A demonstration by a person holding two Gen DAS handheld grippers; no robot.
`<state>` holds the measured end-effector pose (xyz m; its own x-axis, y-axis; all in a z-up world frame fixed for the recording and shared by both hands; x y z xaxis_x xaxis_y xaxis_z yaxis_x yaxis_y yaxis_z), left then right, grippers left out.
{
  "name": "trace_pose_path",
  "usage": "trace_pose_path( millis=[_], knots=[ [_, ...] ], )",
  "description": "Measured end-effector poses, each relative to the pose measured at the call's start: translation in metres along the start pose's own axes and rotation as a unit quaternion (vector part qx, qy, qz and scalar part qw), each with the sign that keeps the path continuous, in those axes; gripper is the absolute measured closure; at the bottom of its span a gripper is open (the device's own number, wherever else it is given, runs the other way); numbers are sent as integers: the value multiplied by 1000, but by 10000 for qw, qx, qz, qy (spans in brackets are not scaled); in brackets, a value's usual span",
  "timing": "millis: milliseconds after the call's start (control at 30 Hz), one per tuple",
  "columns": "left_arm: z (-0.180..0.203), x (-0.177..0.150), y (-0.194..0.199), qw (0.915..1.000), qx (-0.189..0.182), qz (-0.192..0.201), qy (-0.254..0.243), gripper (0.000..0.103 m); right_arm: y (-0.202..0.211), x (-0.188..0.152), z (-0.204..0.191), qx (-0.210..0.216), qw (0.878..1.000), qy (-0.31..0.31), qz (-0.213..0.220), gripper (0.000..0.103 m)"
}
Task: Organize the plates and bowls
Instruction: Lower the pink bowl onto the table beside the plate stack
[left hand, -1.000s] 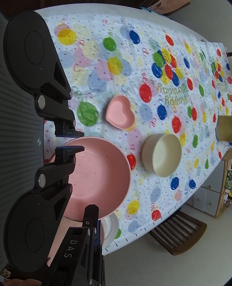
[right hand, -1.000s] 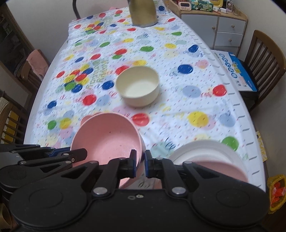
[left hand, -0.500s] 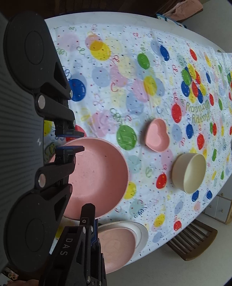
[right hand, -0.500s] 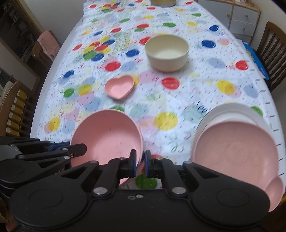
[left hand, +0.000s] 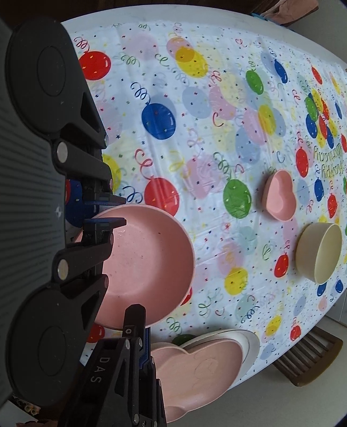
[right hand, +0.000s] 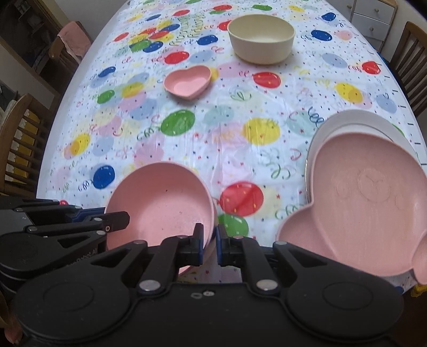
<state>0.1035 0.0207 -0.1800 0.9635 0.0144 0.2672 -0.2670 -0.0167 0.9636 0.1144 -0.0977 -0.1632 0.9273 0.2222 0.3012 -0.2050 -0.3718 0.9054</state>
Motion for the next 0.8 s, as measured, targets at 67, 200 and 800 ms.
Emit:
trace_pose_path(
  millis=[67,200,800],
  knots=[
    [3,-3,-1,10000,-11,-23,-37,95,-1,-5,2,-1,10000,-32,-33,95],
    [5,-7,-4,10000,-34,-48,-52,95,-3,-14,5,-14,9999,-79,-70,95],
    [4,-8,1,9999,-98,-39,-28,95,-1,-19,9,33,9999,-151,-30,83]
  ],
)
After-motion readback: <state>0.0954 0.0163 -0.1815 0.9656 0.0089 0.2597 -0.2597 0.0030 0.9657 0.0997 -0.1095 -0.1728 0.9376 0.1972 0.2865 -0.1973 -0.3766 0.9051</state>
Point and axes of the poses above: each gripper's, at about its wrist camera, not at the fingertips, and y roughly against the way its jaws point, z to its right, x to its top, the point moved 6 cm from there along -y, roughly the way its jaws point, and after that the axes turned 7 degrees about x, right-handed, at the moved point
